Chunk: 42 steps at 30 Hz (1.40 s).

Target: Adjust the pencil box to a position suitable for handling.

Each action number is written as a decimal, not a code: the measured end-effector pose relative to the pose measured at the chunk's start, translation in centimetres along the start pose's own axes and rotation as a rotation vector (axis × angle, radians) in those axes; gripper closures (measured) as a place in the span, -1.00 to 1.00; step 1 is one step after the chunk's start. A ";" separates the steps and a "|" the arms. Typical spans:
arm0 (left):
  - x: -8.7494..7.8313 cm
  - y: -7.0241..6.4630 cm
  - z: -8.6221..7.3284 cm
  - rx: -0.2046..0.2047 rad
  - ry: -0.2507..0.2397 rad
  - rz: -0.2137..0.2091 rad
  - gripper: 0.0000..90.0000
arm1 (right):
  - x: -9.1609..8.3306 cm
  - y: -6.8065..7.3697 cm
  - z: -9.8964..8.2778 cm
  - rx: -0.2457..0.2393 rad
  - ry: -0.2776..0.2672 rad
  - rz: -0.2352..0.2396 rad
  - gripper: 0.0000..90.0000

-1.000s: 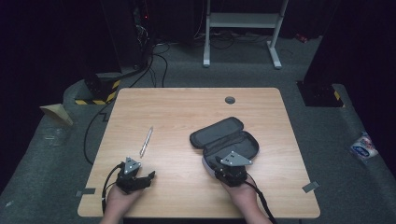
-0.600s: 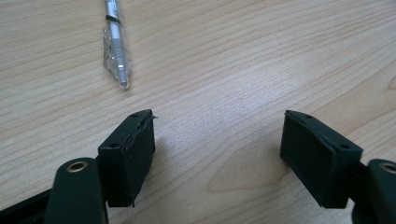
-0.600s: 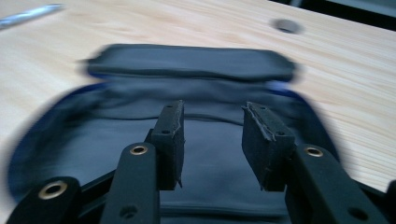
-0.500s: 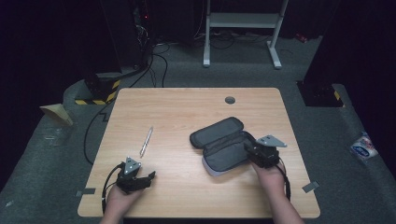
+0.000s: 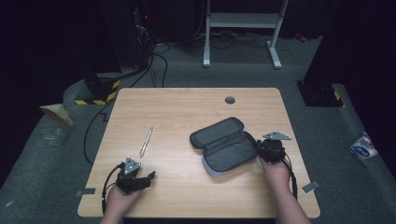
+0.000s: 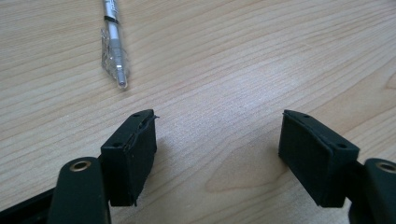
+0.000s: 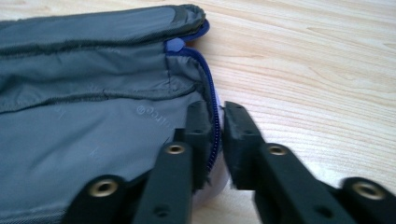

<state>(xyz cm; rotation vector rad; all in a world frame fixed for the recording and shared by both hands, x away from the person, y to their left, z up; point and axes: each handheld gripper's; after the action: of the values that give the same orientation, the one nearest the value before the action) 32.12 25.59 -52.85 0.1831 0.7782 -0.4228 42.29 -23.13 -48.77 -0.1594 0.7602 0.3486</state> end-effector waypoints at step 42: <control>2.9 -9.0 5.1 -0.129 -0.136 -0.280 0.12 | -2.3 7.3 -5.0 -0.061 -0.115 0.199 0.48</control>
<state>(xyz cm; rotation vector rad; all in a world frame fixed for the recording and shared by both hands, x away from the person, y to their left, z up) 33.33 15.03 -51.34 -0.0764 0.6961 -0.6414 34.86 -18.25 -50.88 -0.1202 0.6532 0.5657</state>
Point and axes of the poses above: each handheld gripper's, and its own axes: x roughly forward along the jaws, z roughly out of its top, y roughly to its left, and after that the axes turned 4 degrees about y, right-handed
